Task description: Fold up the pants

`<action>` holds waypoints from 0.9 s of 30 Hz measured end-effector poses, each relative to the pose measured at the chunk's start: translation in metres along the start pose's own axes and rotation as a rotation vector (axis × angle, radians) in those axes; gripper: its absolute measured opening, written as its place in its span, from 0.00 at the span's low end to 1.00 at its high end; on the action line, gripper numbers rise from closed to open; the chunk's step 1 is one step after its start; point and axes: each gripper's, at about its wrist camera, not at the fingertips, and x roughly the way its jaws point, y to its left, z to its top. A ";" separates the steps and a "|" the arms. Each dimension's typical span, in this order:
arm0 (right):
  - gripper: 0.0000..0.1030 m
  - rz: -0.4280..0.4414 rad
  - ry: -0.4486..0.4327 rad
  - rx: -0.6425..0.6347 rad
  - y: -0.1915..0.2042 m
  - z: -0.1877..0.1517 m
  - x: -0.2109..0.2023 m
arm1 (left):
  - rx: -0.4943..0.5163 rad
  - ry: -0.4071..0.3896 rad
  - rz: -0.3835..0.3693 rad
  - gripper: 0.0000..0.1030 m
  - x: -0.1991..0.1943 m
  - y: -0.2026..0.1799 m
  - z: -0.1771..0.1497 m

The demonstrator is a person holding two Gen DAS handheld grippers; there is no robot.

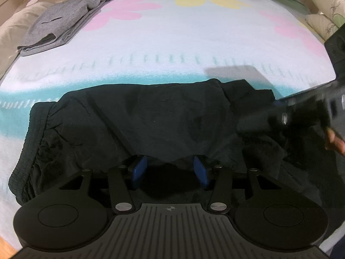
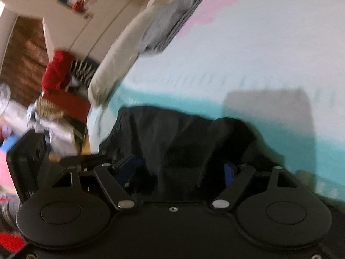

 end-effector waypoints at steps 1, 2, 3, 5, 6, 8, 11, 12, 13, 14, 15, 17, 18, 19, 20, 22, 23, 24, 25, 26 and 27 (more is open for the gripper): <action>0.80 -0.004 0.036 -0.021 0.000 0.000 0.002 | 0.000 0.000 -0.001 0.46 0.000 0.000 0.000; 0.78 -0.018 0.052 -0.047 0.001 -0.001 0.002 | -0.001 -0.001 0.000 0.46 0.000 0.000 0.000; 0.78 -0.029 0.037 -0.053 0.001 -0.001 0.000 | 0.000 -0.001 0.001 0.46 0.000 0.000 0.000; 0.78 -0.044 -0.036 -0.013 -0.004 0.000 -0.006 | 0.003 -0.002 0.003 0.46 -0.001 -0.001 0.000; 0.78 -0.042 -0.074 0.012 -0.008 0.002 -0.008 | 0.003 -0.004 0.004 0.46 -0.001 -0.001 -0.001; 0.79 -0.041 -0.128 0.042 -0.012 0.005 -0.011 | 0.005 -0.006 0.004 0.46 -0.001 -0.002 -0.001; 0.80 -0.038 -0.171 0.067 -0.014 0.012 -0.011 | 0.004 -0.006 0.003 0.46 -0.001 -0.002 -0.002; 0.80 -0.034 -0.179 0.069 -0.013 0.013 -0.012 | 0.005 -0.005 0.004 0.46 -0.001 -0.002 -0.001; 0.79 -0.031 -0.181 0.067 -0.011 0.014 -0.010 | 0.005 -0.005 0.004 0.46 -0.001 -0.002 -0.001; 0.74 -0.032 -0.175 0.060 -0.010 0.014 -0.010 | 0.005 -0.005 0.004 0.46 -0.001 -0.002 -0.001; 0.62 -0.035 -0.170 0.050 -0.010 0.014 -0.010 | 0.005 -0.005 0.005 0.46 -0.002 -0.002 -0.001; 0.27 -0.080 -0.167 0.034 -0.007 0.014 -0.010 | 0.004 -0.005 0.004 0.46 -0.002 -0.002 -0.001; 0.10 -0.130 -0.171 0.009 -0.005 0.015 -0.010 | 0.002 -0.006 0.002 0.46 -0.001 -0.001 -0.001; 0.10 -0.180 -0.181 -0.016 -0.004 0.015 -0.012 | 0.002 -0.008 0.002 0.46 -0.002 -0.001 -0.001; 0.10 -0.211 -0.196 -0.036 -0.002 0.017 -0.013 | 0.003 -0.010 0.003 0.46 -0.002 -0.001 -0.002; 0.09 -0.228 -0.245 -0.051 0.000 0.018 -0.020 | 0.007 -0.014 0.010 0.46 -0.002 -0.002 -0.002; 0.09 -0.245 -0.266 -0.060 0.002 0.020 -0.022 | 0.009 -0.015 0.013 0.46 -0.002 -0.003 -0.003; 0.09 -0.286 -0.274 -0.080 0.006 0.021 -0.022 | 0.010 -0.016 0.016 0.46 -0.002 -0.004 -0.004; 0.09 -0.340 -0.277 -0.104 0.008 0.022 -0.020 | 0.009 -0.016 0.018 0.46 -0.002 -0.004 -0.004; 0.08 -0.389 -0.279 -0.117 0.008 0.022 -0.019 | 0.007 -0.016 0.020 0.46 -0.003 -0.005 -0.004; 0.07 -0.431 -0.279 -0.111 0.007 0.022 -0.017 | 0.006 -0.015 0.022 0.46 -0.003 -0.005 -0.004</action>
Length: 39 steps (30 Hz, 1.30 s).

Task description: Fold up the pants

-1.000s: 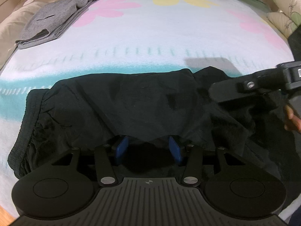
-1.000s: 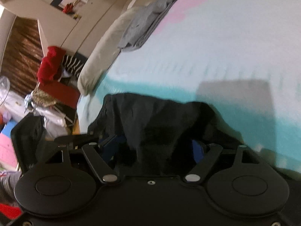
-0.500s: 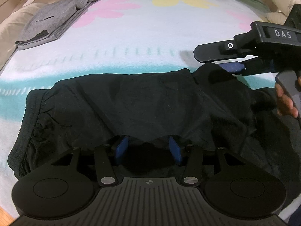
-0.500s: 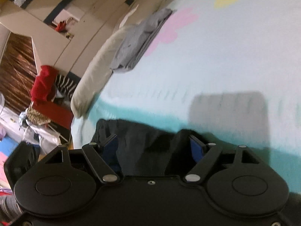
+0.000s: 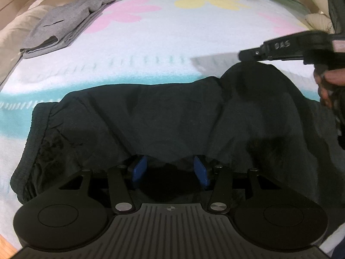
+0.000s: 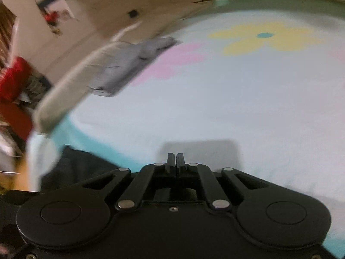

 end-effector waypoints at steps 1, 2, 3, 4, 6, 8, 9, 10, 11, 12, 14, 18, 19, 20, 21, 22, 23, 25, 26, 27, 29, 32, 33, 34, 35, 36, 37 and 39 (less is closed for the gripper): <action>0.07 -0.054 0.001 0.003 -0.001 -0.001 0.003 | 0.000 0.001 0.002 0.46 0.000 0.000 0.000; 0.07 -0.115 -0.003 -0.008 -0.002 -0.002 0.005 | 0.000 0.004 0.004 0.46 -0.001 0.000 0.000; 0.08 -0.153 -0.006 -0.016 -0.004 -0.002 0.005 | -0.002 0.006 0.004 0.46 -0.002 0.000 -0.001; 0.12 -0.164 -0.016 -0.006 -0.007 -0.002 0.003 | -0.010 0.007 0.002 0.46 -0.003 0.002 -0.001; 0.14 -0.169 -0.058 0.061 -0.016 0.001 -0.011 | -0.025 0.000 0.004 0.44 -0.007 0.008 -0.002; 0.14 -0.154 -0.096 0.070 -0.019 0.005 -0.030 | -0.061 -0.036 0.036 0.44 -0.012 0.017 -0.002; 0.14 -0.146 -0.101 0.049 -0.018 0.005 -0.039 | -0.078 -0.054 0.051 0.44 -0.014 0.023 -0.001; 0.14 -0.140 -0.093 0.023 -0.015 0.005 -0.047 | -0.093 -0.061 0.076 0.44 -0.014 0.030 0.001; 0.14 -0.127 -0.082 -0.009 -0.011 0.003 -0.055 | -0.107 -0.065 0.096 0.44 -0.014 0.035 0.002; 0.14 -0.107 -0.075 -0.037 -0.008 0.000 -0.063 | -0.127 -0.073 0.118 0.44 -0.015 0.041 0.003; 0.14 -0.058 -0.064 -0.081 0.000 -0.006 -0.073 | -0.158 -0.080 0.157 0.44 -0.014 0.053 0.003; 0.14 0.035 0.037 -0.183 0.021 -0.024 -0.065 | -0.245 -0.029 0.163 0.43 -0.007 0.075 -0.004; 0.14 0.010 0.071 -0.221 0.026 -0.030 -0.057 | -0.249 -0.031 0.166 0.43 -0.008 0.077 -0.006; 0.14 -0.036 0.097 -0.253 0.030 -0.035 -0.048 | -0.239 -0.029 0.176 0.43 -0.010 0.076 -0.007; 0.13 -0.082 0.131 -0.267 0.032 -0.039 -0.037 | -0.226 -0.029 0.186 0.43 -0.011 0.075 -0.008; 0.13 -0.125 0.159 -0.266 0.032 -0.041 -0.025 | -0.222 -0.029 0.194 0.43 -0.011 0.076 -0.009; 0.05 -0.197 0.179 -0.271 0.030 -0.043 -0.014 | -0.219 -0.028 0.202 0.43 -0.012 0.075 -0.011; 0.04 -0.275 0.120 -0.292 0.027 -0.045 -0.010 | -0.219 -0.023 0.218 0.40 -0.014 0.073 -0.011; 0.05 -0.323 0.119 -0.279 0.027 -0.042 -0.008 | -0.227 -0.023 0.228 0.38 -0.017 0.071 -0.009; 0.15 -0.368 0.116 -0.263 0.027 -0.037 -0.010 | -0.234 -0.035 0.234 0.38 -0.021 0.069 -0.009; 0.17 -0.389 0.066 -0.233 0.029 -0.032 -0.028 | -0.224 -0.084 0.219 0.38 -0.033 0.061 -0.007; 0.17 -0.297 0.053 -0.221 0.039 -0.032 -0.056 | -0.145 -0.156 0.153 0.38 -0.047 0.034 -0.005; 0.23 -0.267 0.058 -0.224 0.043 -0.037 -0.064 | -0.109 -0.164 0.138 0.38 -0.048 0.023 -0.005; 0.27 -0.234 0.065 -0.225 0.049 -0.041 -0.071 | -0.082 -0.159 0.125 0.38 -0.046 0.014 -0.005; 0.38 -0.198 0.076 -0.229 0.052 -0.048 -0.076 | -0.070 -0.147 0.112 0.38 -0.043 0.009 -0.006; 0.45 -0.171 0.095 -0.239 0.058 -0.057 -0.077 | -0.067 -0.121 0.094 0.38 -0.037 0.005 -0.008; 0.45 -0.164 0.116 -0.253 0.064 -0.063 -0.075 | -0.071 -0.087 0.082 0.38 -0.031 0.004 -0.011; 0.45 -0.189 0.169 -0.298 0.071 -0.078 -0.068 | -0.097 0.006 0.101 0.40 -0.012 0.008 -0.019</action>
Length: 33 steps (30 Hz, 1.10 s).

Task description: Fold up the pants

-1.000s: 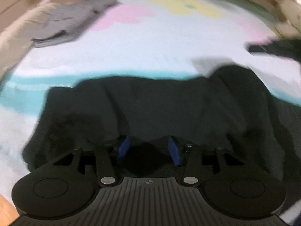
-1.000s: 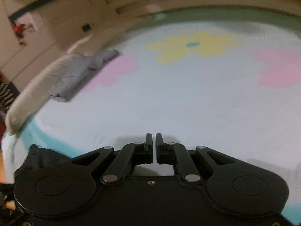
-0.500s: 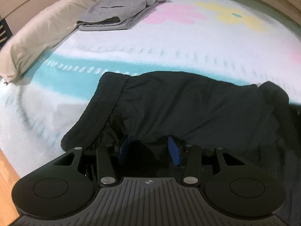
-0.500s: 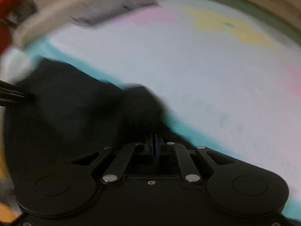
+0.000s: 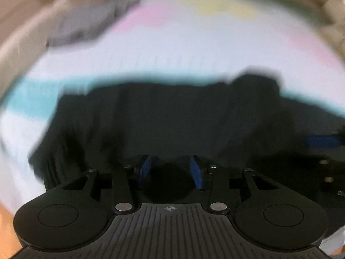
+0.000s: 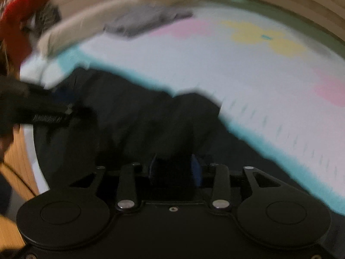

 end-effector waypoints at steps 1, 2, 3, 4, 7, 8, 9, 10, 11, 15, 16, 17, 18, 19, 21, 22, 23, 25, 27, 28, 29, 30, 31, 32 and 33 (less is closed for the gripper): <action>0.45 -0.025 0.034 -0.020 0.000 -0.008 0.004 | -0.009 -0.035 0.001 0.40 -0.002 0.003 -0.003; 0.45 -0.067 0.078 -0.029 0.002 -0.014 0.012 | -0.004 -0.034 0.033 0.40 -0.003 0.002 -0.002; 0.50 -0.101 0.067 -0.006 -0.005 -0.022 0.012 | -0.002 -0.027 0.052 0.40 -0.005 0.001 -0.001; 0.50 -0.109 0.050 0.031 -0.013 -0.020 0.011 | -0.016 -0.020 0.067 0.38 -0.007 0.001 0.000; 0.50 -0.197 0.055 0.143 -0.042 -0.026 -0.008 | -0.077 -0.037 0.055 0.38 -0.019 -0.001 0.004; 0.51 -0.207 0.019 0.188 -0.052 -0.029 -0.021 | -0.071 -0.049 0.040 0.38 -0.025 -0.009 0.005; 0.55 -0.221 -0.011 0.230 -0.062 -0.033 -0.035 | -0.056 -0.068 0.025 0.38 -0.031 -0.019 0.006; 0.55 -0.244 -0.035 0.271 -0.070 -0.037 -0.047 | -0.037 -0.089 0.010 0.38 -0.036 -0.029 0.007; 0.55 -0.276 -0.062 0.318 -0.080 -0.042 -0.061 | -0.011 -0.113 -0.003 0.38 -0.043 -0.044 0.009; 0.65 -0.407 -0.168 0.565 -0.117 -0.077 -0.112 | 0.117 -0.165 -0.074 0.38 -0.058 -0.103 0.010; 0.67 -0.436 -0.191 0.629 -0.128 -0.091 -0.126 | 0.140 -0.166 -0.100 0.38 -0.060 -0.116 0.009; 0.67 -0.473 -0.219 0.705 -0.138 -0.105 -0.139 | 0.166 -0.161 -0.131 0.38 -0.061 -0.131 0.008; 0.68 -0.507 -0.239 0.777 -0.147 -0.120 -0.150 | 0.185 -0.153 -0.156 0.39 -0.061 -0.143 0.007; 0.68 -0.535 -0.252 0.850 -0.156 -0.136 -0.161 | 0.206 -0.142 -0.184 0.39 -0.061 -0.157 0.005; 0.72 -0.586 -0.262 0.970 -0.170 -0.164 -0.176 | 0.244 -0.121 -0.227 0.39 -0.057 -0.180 0.001; 0.73 -0.610 -0.263 1.016 -0.176 -0.178 -0.183 | 0.263 -0.113 -0.244 0.39 -0.056 -0.190 -0.002; 0.74 -0.636 -0.263 1.058 -0.182 -0.190 -0.187 | 0.284 -0.107 -0.259 0.39 -0.054 -0.200 -0.004; 0.75 -0.683 -0.250 1.121 -0.192 -0.217 -0.196 | 0.330 -0.104 -0.280 0.39 -0.050 -0.221 -0.015; 0.81 -0.717 -0.235 1.138 -0.198 -0.233 -0.194 | 0.384 -0.098 -0.288 0.39 -0.048 -0.239 -0.023; 0.83 -0.731 -0.232 1.142 -0.200 -0.239 -0.192 | 0.413 -0.093 -0.286 0.39 -0.045 -0.247 -0.027; 0.84 -0.741 -0.235 1.151 -0.203 -0.247 -0.192 | 0.437 -0.087 -0.280 0.39 -0.041 -0.253 -0.030; 0.84 -0.741 -0.238 1.166 -0.205 -0.253 -0.190 | 0.462 -0.075 -0.270 0.39 -0.036 -0.259 -0.033; 0.85 -0.737 -0.237 1.182 -0.206 -0.260 -0.188 | 0.482 -0.061 -0.253 0.39 -0.031 -0.264 -0.037; 0.87 -0.735 -0.236 1.195 -0.209 -0.264 -0.185 | 0.489 -0.072 -0.243 0.39 -0.030 -0.262 -0.040; 0.88 -0.737 -0.241 1.207 -0.211 -0.268 -0.183 | 0.494 -0.092 -0.238 0.39 -0.031 -0.263 -0.042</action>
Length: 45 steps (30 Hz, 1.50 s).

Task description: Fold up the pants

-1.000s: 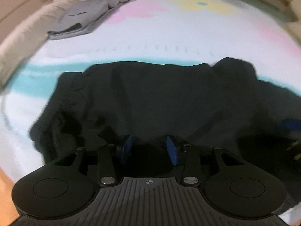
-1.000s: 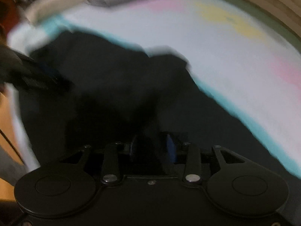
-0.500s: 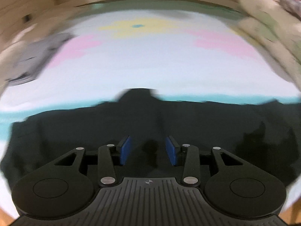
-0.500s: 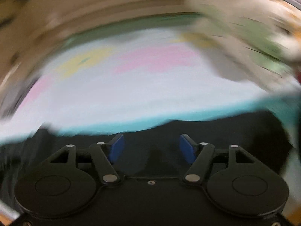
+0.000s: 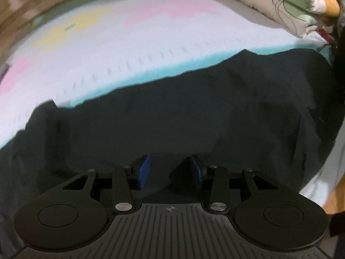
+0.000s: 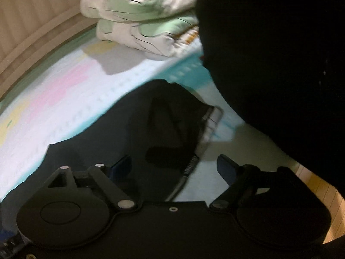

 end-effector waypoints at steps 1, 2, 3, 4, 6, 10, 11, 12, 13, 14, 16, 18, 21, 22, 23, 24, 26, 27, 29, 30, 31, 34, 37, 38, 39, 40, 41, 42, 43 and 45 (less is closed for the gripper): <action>0.89 0.000 -0.002 0.011 -0.004 -0.002 0.000 | 0.014 0.001 0.007 0.39 -0.001 -0.003 0.001; 0.89 0.002 -0.002 0.023 -0.006 -0.002 0.001 | 0.022 0.003 0.009 0.39 0.000 -0.004 0.001; 0.89 0.008 -0.001 0.034 -0.008 -0.001 0.005 | 0.018 0.007 0.007 0.39 0.000 -0.003 0.001; 0.90 0.011 0.001 0.048 -0.013 -0.002 0.009 | 0.006 0.011 0.001 0.39 0.000 0.000 0.004; 0.92 0.015 0.008 0.081 -0.020 -0.002 0.018 | -0.023 0.020 -0.013 0.39 0.000 0.003 0.008; 1.00 0.043 -0.026 0.134 -0.028 -0.003 0.024 | -0.040 0.028 -0.020 0.39 0.002 0.005 0.012; 1.00 0.042 -0.034 0.136 -0.028 -0.003 0.025 | -0.040 0.028 -0.019 0.39 0.003 0.005 0.012; 1.00 0.045 -0.051 0.134 -0.028 -0.002 0.026 | -0.040 0.026 -0.018 0.39 0.003 0.005 0.012; 1.00 0.050 -0.063 0.136 -0.028 -0.002 0.027 | -0.041 0.026 -0.018 0.39 0.003 0.005 0.012; 1.00 0.054 -0.077 0.140 -0.029 -0.001 0.026 | -0.043 0.025 -0.019 0.39 0.003 0.005 0.012; 1.00 0.068 -0.092 0.160 -0.030 0.000 0.026 | -0.041 0.025 -0.023 0.40 0.003 0.005 0.012; 1.00 0.087 -0.096 0.176 -0.031 -0.001 0.026 | -0.042 0.025 -0.026 0.40 0.004 0.006 0.012; 1.00 0.119 -0.107 0.159 -0.029 -0.005 0.025 | -0.043 0.027 -0.026 0.40 0.003 0.006 0.012; 1.00 0.114 -0.106 0.138 -0.027 -0.005 0.024 | -0.043 0.026 -0.025 0.40 0.003 0.006 0.012; 1.00 0.110 -0.109 0.116 -0.024 -0.004 0.027 | -0.044 0.026 -0.025 0.40 0.003 0.006 0.012; 1.00 0.118 -0.119 0.106 -0.023 -0.003 0.028 | -0.043 0.024 -0.026 0.40 0.003 0.006 0.012; 1.00 0.148 -0.133 0.110 -0.023 0.001 0.031 | -0.041 0.021 -0.030 0.40 0.003 0.007 0.012; 0.99 0.159 -0.137 0.109 -0.023 0.003 0.033 | -0.042 0.020 -0.032 0.40 0.003 0.007 0.012; 0.93 0.172 -0.142 0.112 -0.022 0.005 0.034 | -0.049 0.021 -0.035 0.40 0.003 0.008 0.011; 0.81 0.174 -0.145 0.118 -0.023 0.005 0.035 | -0.050 0.022 -0.034 0.40 0.003 0.008 0.012; 0.62 0.168 -0.143 0.116 -0.022 0.007 0.036 | -0.050 0.022 -0.032 0.40 0.004 0.008 0.012; 0.18 0.127 -0.113 0.086 -0.021 0.013 0.035 | -0.047 0.024 -0.024 0.40 0.003 0.006 0.013; 0.16 0.151 -0.113 0.133 -0.022 0.018 0.028 | -0.032 0.022 -0.003 0.39 0.001 0.000 0.016; 0.16 0.136 -0.123 0.121 -0.019 0.020 0.022 | -0.027 0.017 0.009 0.39 0.000 -0.004 0.018; 0.16 0.118 -0.128 0.104 -0.014 0.022 0.017 | -0.021 0.007 0.012 0.39 -0.002 -0.008 0.020; 0.16 0.112 -0.130 0.094 -0.011 0.023 0.014 | -0.011 -0.008 0.006 0.39 -0.004 -0.015 0.023; 0.16 0.116 -0.125 0.090 -0.009 0.025 0.012 | 0.001 -0.021 0.001 0.39 -0.007 -0.021 0.025; 0.16 0.117 -0.119 0.092 -0.008 0.025 0.012 | 0.013 -0.034 -0.003 0.39 -0.010 -0.028 0.028; 0.16 0.111 -0.114 0.092 -0.007 0.025 0.012 | 0.021 -0.050 -0.011 0.39 -0.013 -0.035 0.031; 0.15 0.102 -0.099 0.094 -0.008 0.025 0.014 | 0.038 -0.090 -0.046 0.39 -0.019 -0.051 0.038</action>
